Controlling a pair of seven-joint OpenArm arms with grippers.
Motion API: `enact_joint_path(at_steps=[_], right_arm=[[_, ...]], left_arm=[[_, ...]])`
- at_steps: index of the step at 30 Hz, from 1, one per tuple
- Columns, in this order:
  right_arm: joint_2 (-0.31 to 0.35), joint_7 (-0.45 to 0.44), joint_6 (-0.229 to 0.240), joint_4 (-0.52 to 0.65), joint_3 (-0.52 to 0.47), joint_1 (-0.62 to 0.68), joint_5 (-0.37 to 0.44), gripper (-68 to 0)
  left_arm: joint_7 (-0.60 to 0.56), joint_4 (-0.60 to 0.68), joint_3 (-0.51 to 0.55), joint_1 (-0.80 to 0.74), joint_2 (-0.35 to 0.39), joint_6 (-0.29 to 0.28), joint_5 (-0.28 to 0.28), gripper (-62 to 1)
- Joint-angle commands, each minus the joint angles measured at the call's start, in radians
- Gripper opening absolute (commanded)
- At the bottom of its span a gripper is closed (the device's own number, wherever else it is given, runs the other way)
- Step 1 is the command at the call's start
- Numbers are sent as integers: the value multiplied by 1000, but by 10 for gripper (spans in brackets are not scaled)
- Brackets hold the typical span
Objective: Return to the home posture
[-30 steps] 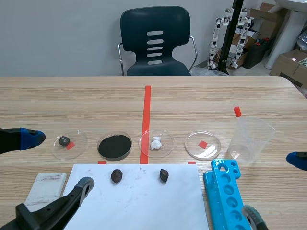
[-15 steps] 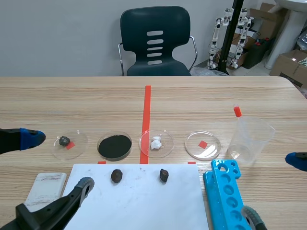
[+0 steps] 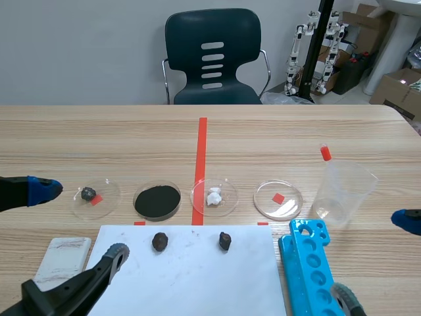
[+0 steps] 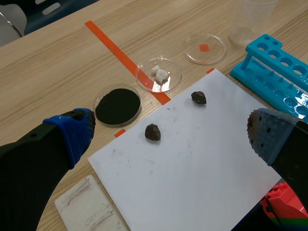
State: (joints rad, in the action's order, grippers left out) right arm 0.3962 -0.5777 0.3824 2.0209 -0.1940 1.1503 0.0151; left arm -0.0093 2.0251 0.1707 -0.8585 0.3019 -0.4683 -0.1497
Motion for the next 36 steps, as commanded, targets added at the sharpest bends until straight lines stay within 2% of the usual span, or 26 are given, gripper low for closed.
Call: enact_joint_path(at_steps=[1, 36], right_arm=[[11, -13, 0, 14, 3, -3, 14, -128], [11, -9, 0, 14, 3, -18, 14, -128]], left_arm=[[-16, 18, -6, -3, -2, 2, -10, 14], [-16, 18, -6, -3, -2, 2, -10, 14]])
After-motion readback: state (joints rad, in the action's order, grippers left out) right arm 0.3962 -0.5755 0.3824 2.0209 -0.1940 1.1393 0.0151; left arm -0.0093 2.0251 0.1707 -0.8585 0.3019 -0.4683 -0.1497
